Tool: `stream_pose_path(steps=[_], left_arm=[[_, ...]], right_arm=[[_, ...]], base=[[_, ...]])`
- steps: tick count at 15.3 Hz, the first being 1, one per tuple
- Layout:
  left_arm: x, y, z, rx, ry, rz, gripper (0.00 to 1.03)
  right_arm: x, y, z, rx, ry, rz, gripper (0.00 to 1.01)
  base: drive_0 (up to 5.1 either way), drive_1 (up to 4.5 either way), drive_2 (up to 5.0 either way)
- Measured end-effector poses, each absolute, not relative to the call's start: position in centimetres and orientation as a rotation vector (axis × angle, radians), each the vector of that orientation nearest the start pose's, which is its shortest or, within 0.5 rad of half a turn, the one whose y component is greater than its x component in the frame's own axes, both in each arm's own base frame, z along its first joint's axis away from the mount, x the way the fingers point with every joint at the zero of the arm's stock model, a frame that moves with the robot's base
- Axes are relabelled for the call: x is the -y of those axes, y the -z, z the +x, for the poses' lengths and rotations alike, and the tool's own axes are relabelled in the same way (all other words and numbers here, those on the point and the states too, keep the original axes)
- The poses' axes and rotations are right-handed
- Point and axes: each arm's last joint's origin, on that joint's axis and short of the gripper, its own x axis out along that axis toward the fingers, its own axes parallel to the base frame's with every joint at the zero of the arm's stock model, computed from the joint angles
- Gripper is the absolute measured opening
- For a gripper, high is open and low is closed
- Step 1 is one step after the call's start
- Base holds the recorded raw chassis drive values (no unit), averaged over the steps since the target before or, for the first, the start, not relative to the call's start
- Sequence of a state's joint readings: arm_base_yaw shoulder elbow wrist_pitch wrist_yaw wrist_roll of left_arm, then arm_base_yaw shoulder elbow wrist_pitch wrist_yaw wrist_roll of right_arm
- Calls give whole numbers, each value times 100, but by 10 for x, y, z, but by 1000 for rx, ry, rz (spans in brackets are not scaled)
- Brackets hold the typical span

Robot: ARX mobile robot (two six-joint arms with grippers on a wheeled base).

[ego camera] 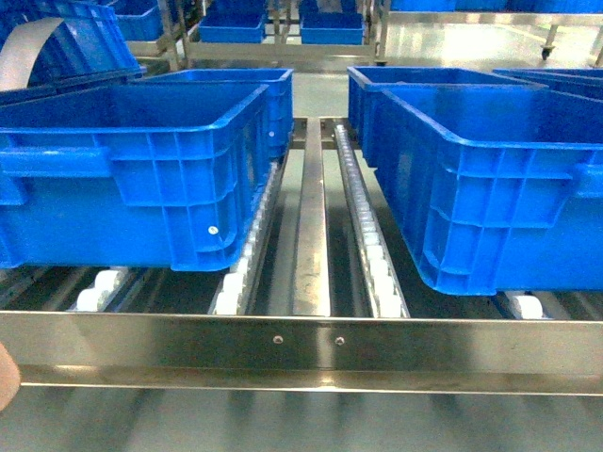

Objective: Place part in tray to right shelf

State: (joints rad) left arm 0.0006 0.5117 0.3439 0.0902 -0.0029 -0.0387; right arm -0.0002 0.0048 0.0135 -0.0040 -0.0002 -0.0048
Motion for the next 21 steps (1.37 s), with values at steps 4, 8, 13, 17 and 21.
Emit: stream_pose_path(steps=[4, 8, 13, 17, 21], left_arm=[[0, -202, 115, 11, -2, -18, 15], [0, -184, 113, -30, -3, -18, 15], [0, -184, 110, -4, -2, -18, 15], [0, -169, 100, -52, 0, -18, 15], [0, -167, 97, -6, -1, -18, 15]], right_arm=[[0, -167, 97, 5, 0, -4, 2], [0, -167, 97, 5, 0, -4, 2], [0, -167, 97, 5, 0, -4, 2], [0, -167, 97, 4, 0, -4, 2], [0, -167, 97, 5, 0, -3, 2]], base=[[0, 0, 0], [0, 0, 0], [0, 0, 0], [0, 0, 0], [0, 0, 0]])
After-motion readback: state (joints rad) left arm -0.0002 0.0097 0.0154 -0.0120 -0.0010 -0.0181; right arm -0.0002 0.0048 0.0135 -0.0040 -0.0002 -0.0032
